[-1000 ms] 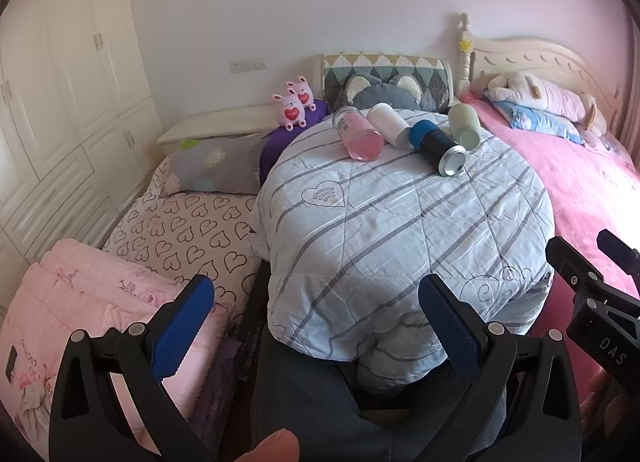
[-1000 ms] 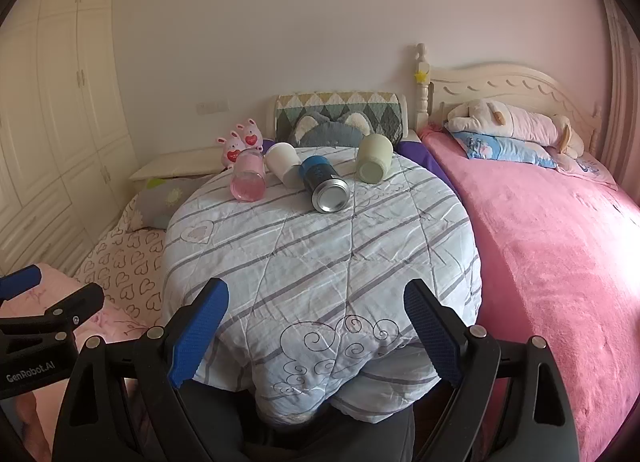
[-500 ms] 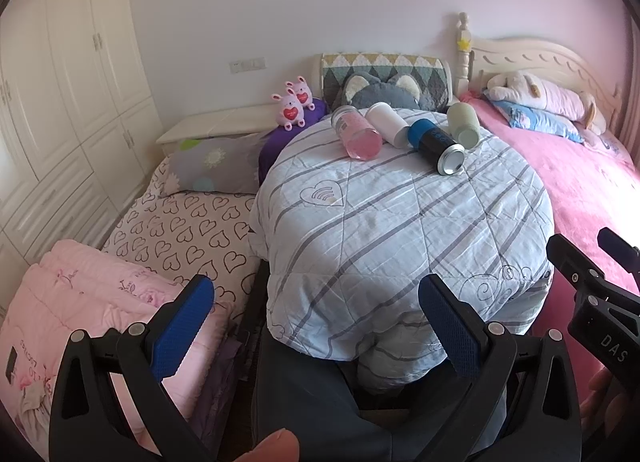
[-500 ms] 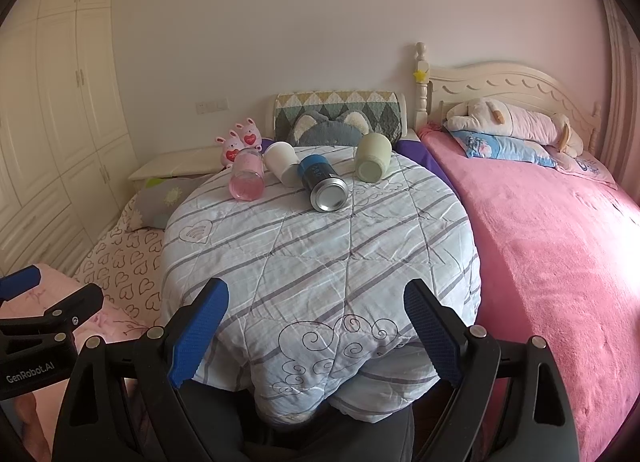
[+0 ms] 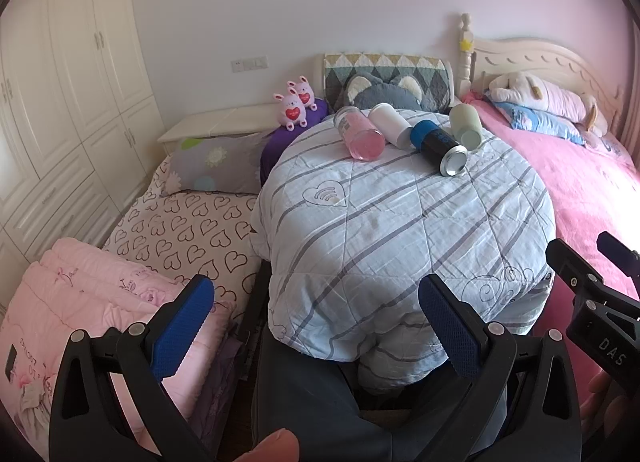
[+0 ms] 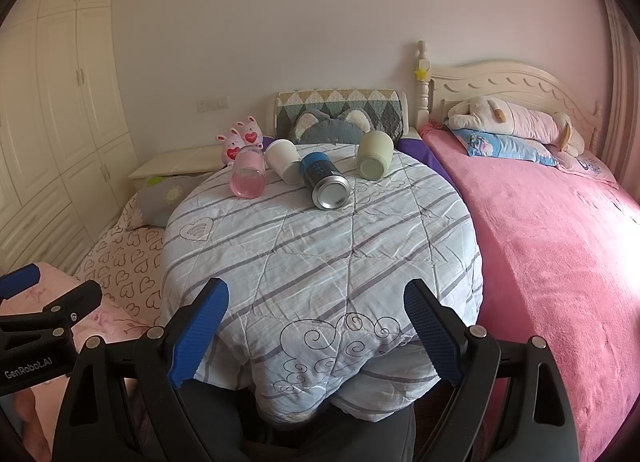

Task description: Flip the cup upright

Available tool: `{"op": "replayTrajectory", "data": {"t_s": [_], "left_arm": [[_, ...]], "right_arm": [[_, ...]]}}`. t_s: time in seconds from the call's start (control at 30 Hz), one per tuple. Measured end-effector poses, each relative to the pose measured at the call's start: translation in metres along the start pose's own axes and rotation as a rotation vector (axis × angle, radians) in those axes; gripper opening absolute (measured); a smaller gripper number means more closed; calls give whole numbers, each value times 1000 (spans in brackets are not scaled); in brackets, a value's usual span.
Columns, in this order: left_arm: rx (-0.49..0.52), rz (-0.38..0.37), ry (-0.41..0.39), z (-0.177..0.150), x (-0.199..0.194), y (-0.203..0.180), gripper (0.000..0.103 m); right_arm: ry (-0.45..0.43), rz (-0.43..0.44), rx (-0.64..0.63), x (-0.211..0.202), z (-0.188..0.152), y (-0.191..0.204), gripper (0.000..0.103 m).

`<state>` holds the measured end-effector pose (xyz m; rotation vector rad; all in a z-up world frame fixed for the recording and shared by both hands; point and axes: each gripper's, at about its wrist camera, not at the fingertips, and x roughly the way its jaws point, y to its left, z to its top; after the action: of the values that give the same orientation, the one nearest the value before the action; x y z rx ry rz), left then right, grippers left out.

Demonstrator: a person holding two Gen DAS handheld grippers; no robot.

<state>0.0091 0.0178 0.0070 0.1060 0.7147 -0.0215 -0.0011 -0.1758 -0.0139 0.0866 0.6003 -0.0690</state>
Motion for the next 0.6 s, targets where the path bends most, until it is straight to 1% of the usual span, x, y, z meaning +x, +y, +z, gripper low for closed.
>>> {"op": "replayTrajectory", "data": {"t_s": [0.17, 0.37, 0.5, 0.6], "left_arm": [[0, 3, 1, 0, 2, 1, 103], [10, 14, 5, 6, 16, 0, 103], [5, 28, 21, 14, 38, 4, 103], [-9, 43, 40, 24, 60, 11, 103]], "right_arm": [[12, 5, -2, 4, -1, 2, 90], [28, 5, -14, 17, 5, 4, 90], [41, 5, -29, 35, 20, 6, 90], [64, 11, -45, 58, 33, 9, 90]]}}
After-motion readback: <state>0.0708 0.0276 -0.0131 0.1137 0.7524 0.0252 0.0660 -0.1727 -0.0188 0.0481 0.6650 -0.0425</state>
